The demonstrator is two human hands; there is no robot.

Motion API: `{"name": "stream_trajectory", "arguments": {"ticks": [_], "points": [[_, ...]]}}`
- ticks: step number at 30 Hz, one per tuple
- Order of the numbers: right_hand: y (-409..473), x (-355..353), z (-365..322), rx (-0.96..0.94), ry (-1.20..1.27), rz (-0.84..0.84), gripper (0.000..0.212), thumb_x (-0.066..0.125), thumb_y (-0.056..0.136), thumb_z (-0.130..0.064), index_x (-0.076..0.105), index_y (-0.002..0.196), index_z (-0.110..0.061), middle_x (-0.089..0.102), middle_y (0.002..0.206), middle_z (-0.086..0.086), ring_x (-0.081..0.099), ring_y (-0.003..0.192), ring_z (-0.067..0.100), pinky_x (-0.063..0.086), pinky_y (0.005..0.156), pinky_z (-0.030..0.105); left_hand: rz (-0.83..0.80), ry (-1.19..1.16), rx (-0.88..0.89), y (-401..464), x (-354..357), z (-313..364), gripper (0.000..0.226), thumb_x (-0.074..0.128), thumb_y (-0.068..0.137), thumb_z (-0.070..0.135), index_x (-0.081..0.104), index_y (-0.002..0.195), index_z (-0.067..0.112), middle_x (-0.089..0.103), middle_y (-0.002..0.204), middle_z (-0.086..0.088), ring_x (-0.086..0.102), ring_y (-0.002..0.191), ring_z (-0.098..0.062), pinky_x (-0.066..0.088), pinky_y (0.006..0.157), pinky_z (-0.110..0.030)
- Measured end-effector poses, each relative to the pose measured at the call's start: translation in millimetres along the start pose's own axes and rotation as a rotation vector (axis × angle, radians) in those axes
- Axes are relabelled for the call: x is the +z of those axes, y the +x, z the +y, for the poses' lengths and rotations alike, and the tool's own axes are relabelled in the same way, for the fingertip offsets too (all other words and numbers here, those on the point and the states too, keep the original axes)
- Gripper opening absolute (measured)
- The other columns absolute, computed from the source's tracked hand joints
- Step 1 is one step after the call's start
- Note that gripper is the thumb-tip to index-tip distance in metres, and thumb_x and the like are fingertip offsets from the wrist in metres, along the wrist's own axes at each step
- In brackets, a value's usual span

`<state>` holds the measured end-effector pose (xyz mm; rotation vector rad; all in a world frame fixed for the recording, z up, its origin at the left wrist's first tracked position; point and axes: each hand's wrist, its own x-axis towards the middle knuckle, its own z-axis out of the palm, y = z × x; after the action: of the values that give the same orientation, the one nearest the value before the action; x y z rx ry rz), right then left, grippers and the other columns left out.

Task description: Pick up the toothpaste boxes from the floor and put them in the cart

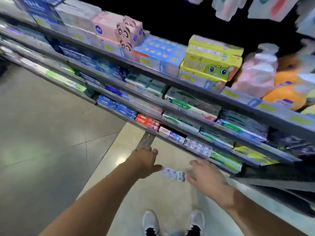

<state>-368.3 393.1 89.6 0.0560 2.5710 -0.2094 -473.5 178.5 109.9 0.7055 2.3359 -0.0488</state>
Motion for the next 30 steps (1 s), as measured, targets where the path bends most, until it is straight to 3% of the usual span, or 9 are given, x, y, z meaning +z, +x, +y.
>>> {"name": "stream_trajectory", "arguments": {"ticks": [9,16,19,22,24,27,30], "points": [[161,252,45,0.054,0.064,-0.035,0.033,0.054,0.09,-0.037,0.055,0.118,-0.02,0.056,0.119,0.003,0.053,0.114,0.023,0.043,0.094,0.035,-0.083,0.15,0.122,226,220,-20,0.058,0.048,0.094,0.052,0.04,0.138,0.016,0.049,0.135,-0.009,0.048,0.125,-0.029,0.038,0.101,-0.042],[235,412,65,0.052,0.08,-0.092,0.04,0.061,0.088,-0.033,0.053,0.124,-0.019,0.052,0.125,0.005,0.049,0.118,0.024,0.041,0.098,0.036,-0.085,0.276,0.249,347,359,-31,0.054,0.047,0.093,0.051,0.044,0.135,0.017,0.055,0.129,-0.009,0.054,0.118,-0.028,0.04,0.096,-0.039],[244,441,65,0.08,0.079,-0.05,0.04,0.06,0.087,-0.025,0.048,0.125,-0.017,0.046,0.126,0.005,0.047,0.119,0.026,0.041,0.099,0.037,-0.036,0.353,0.363,368,390,-36,0.053,0.047,0.091,0.048,0.043,0.14,0.028,0.055,0.134,-0.001,0.055,0.119,-0.024,0.042,0.095,-0.034],[248,451,66,0.076,0.07,0.011,0.04,0.057,0.088,-0.018,0.046,0.126,-0.017,0.045,0.126,0.004,0.044,0.118,0.026,0.039,0.1,0.036,-0.105,0.195,0.469,381,389,-44,0.057,0.055,0.085,0.049,0.039,0.139,0.046,0.051,0.14,0.014,0.058,0.116,-0.017,0.047,0.095,-0.033],[248,451,66,0.079,0.069,0.024,0.037,0.054,0.088,-0.013,0.046,0.124,-0.018,0.046,0.125,0.004,0.043,0.117,0.025,0.038,0.099,0.035,-0.138,0.189,0.495,385,384,-45,0.058,0.058,0.082,0.043,0.038,0.136,0.046,0.054,0.136,0.014,0.062,0.108,-0.019,0.049,0.087,-0.029],[249,451,67,0.086,0.075,0.027,0.037,0.056,0.087,-0.01,0.047,0.122,-0.017,0.046,0.123,0.004,0.044,0.115,0.025,0.039,0.097,0.034,-0.118,0.339,0.488,386,389,-39,0.056,0.064,0.08,0.034,0.04,0.131,0.038,0.06,0.124,0.006,0.064,0.097,-0.022,0.039,0.069,-0.025],[249,451,67,0.078,0.061,0.032,0.038,0.058,0.084,-0.011,0.048,0.121,-0.019,0.046,0.124,0.004,0.044,0.115,0.025,0.038,0.098,0.034,-0.056,0.467,0.452,391,398,-35,0.047,0.056,0.083,0.025,0.052,0.13,0.029,0.065,0.114,0.003,0.066,0.091,-0.022,0.041,0.065,-0.026]]}}
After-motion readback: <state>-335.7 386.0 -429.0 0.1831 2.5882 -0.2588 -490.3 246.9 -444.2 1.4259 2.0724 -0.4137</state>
